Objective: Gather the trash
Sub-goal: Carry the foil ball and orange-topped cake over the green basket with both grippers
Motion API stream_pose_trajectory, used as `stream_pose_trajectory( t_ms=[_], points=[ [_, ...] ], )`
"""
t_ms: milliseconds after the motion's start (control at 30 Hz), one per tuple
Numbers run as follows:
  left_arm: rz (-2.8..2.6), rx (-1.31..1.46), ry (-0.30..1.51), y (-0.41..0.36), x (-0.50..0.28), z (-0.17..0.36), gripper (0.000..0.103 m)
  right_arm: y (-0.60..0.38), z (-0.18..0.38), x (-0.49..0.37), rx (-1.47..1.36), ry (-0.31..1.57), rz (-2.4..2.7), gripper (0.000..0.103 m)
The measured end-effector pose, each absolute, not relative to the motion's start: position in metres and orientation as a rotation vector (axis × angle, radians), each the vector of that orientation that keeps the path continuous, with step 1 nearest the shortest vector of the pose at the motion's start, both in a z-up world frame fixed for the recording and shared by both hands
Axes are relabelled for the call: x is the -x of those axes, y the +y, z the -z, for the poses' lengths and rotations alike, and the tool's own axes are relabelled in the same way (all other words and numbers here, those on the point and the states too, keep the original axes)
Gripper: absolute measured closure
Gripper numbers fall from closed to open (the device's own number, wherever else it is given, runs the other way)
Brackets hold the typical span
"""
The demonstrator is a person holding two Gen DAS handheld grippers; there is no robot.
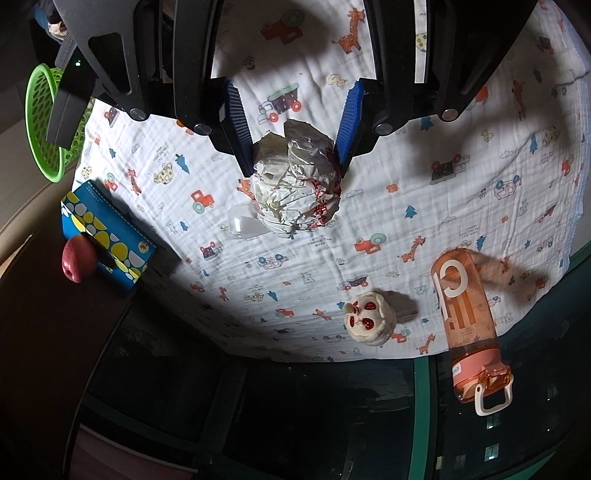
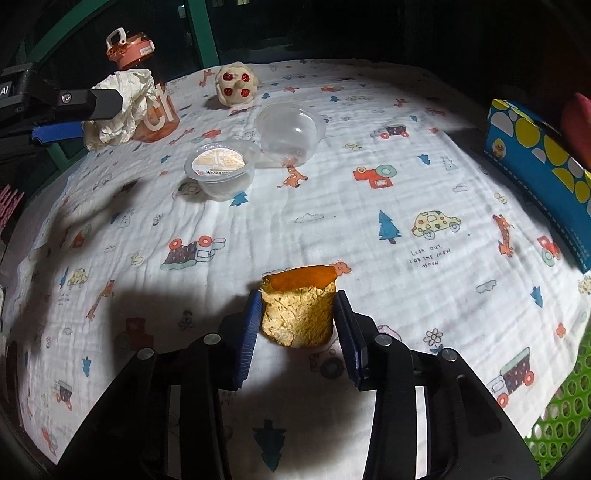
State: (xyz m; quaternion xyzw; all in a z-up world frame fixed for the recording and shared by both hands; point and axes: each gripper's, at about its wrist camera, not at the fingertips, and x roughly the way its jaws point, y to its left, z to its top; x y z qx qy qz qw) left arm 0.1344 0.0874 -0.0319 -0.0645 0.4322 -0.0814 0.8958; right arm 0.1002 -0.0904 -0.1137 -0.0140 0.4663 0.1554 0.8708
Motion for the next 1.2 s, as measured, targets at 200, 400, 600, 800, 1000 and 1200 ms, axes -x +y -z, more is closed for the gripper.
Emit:
stream_pose_trajectory(
  t_ms=[200, 400, 600, 800, 1000, 1200],
  points=[
    [0.193, 0.120, 0.892, 0.071, -0.129, 0.028, 0.060, -0.106, 0.099, -0.085, -0.011, 0.948, -0.323, 0.066],
    [0.240, 0.101, 0.887, 0.045, -0.122, 0.024, 0.060, -0.131, 0.079, -0.069, -0.045, 0.911, -0.299, 0.066],
    [0.301, 0.069, 0.884, 0.010, -0.115, 0.021, 0.060, -0.163, 0.062, -0.052, -0.061, 0.878, -0.251, 0.066],
    [0.373, 0.045, 0.889, -0.031, -0.111, 0.018, 0.060, -0.203, 0.047, -0.037, -0.082, 0.848, -0.183, 0.066],
    [0.450, 0.010, 0.889, -0.075, -0.106, 0.014, 0.060, -0.248, 0.035, -0.022, -0.115, 0.817, -0.096, 0.066],
    [0.531, -0.027, 0.890, -0.121, -0.100, 0.011, 0.060, -0.299, 0.027, -0.004, -0.131, 0.802, 0.009, 0.066]
  ],
)
